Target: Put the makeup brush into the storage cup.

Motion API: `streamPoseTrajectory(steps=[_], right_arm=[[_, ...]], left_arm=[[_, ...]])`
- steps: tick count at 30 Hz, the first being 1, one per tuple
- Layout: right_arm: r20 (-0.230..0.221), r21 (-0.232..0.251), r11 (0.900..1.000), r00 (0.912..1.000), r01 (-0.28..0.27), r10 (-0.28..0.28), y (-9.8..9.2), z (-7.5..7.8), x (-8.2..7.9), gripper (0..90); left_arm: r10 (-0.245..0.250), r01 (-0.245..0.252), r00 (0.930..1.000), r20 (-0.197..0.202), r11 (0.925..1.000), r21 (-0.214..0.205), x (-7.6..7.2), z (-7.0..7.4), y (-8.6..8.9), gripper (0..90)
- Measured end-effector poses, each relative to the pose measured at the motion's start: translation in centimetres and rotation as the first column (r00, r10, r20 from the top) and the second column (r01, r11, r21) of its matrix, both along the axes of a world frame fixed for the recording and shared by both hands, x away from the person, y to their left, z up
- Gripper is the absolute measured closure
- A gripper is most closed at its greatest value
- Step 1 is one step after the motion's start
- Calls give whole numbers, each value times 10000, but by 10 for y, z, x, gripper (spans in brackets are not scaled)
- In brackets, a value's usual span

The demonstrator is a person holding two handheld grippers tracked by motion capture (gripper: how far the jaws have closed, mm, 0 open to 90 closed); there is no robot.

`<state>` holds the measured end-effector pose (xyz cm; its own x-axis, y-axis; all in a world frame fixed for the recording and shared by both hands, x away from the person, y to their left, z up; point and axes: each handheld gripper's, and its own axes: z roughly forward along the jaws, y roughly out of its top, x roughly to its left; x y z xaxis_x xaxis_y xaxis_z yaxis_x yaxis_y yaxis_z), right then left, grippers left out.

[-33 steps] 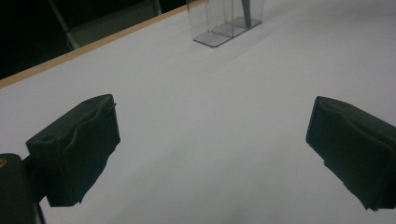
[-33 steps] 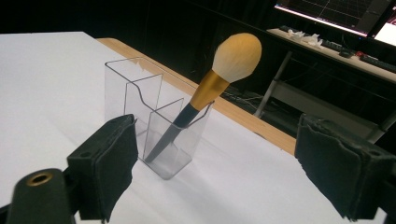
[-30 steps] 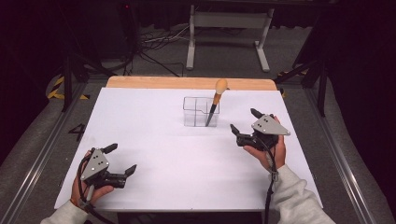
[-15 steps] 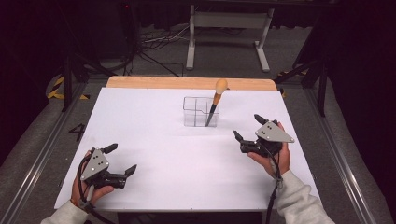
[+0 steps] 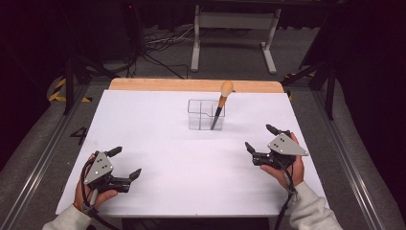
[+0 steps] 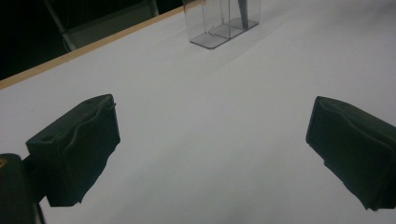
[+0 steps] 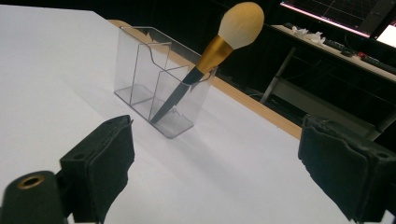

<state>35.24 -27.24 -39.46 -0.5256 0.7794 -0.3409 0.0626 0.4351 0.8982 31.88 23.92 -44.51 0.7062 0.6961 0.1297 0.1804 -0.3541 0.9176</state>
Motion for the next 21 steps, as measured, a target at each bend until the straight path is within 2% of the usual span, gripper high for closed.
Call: streamPoseTrajectory(steps=[21], right_arm=[[-327, -162, 9996, 9992, 233, -238, -22, -20, -16, 103]], left_arm=[[-124, 124, 9999, -8, 9999, 51, 3, 0, -3, 32]])
